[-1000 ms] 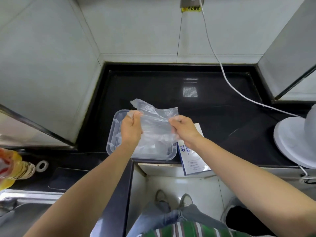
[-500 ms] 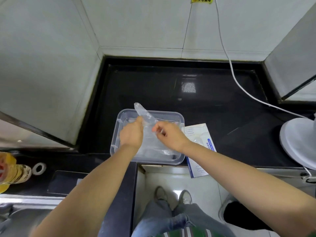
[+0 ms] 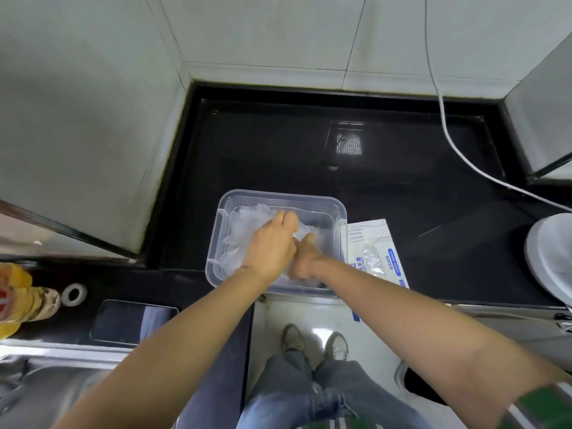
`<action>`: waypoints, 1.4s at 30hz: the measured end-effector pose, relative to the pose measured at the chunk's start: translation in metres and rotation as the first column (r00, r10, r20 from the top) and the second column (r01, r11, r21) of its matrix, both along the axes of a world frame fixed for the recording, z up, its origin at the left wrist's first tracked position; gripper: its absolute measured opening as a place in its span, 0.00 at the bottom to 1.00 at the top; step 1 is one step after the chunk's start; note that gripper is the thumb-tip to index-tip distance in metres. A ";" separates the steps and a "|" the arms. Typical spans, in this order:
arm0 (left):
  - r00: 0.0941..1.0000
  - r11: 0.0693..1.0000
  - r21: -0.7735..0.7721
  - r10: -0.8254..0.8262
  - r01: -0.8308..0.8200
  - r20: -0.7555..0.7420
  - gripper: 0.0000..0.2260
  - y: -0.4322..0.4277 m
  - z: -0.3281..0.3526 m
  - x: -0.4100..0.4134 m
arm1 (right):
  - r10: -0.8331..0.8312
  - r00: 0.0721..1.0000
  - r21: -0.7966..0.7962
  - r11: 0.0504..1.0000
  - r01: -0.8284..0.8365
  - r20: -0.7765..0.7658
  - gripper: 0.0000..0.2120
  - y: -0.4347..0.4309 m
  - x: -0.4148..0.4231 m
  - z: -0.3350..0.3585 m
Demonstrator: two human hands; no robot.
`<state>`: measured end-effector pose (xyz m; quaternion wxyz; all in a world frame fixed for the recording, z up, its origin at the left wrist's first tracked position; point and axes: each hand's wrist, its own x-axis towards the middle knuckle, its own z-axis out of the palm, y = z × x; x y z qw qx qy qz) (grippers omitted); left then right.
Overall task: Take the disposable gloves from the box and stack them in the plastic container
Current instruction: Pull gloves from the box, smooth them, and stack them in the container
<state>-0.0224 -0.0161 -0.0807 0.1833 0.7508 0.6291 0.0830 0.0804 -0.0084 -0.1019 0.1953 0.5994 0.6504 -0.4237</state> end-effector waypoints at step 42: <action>0.955 0.855 -0.500 0.248 -0.137 0.163 0.29 -0.072 -0.003 0.158 | -0.226 0.969 0.485 0.861 0.150 0.103 0.10 -0.044 0.163 0.011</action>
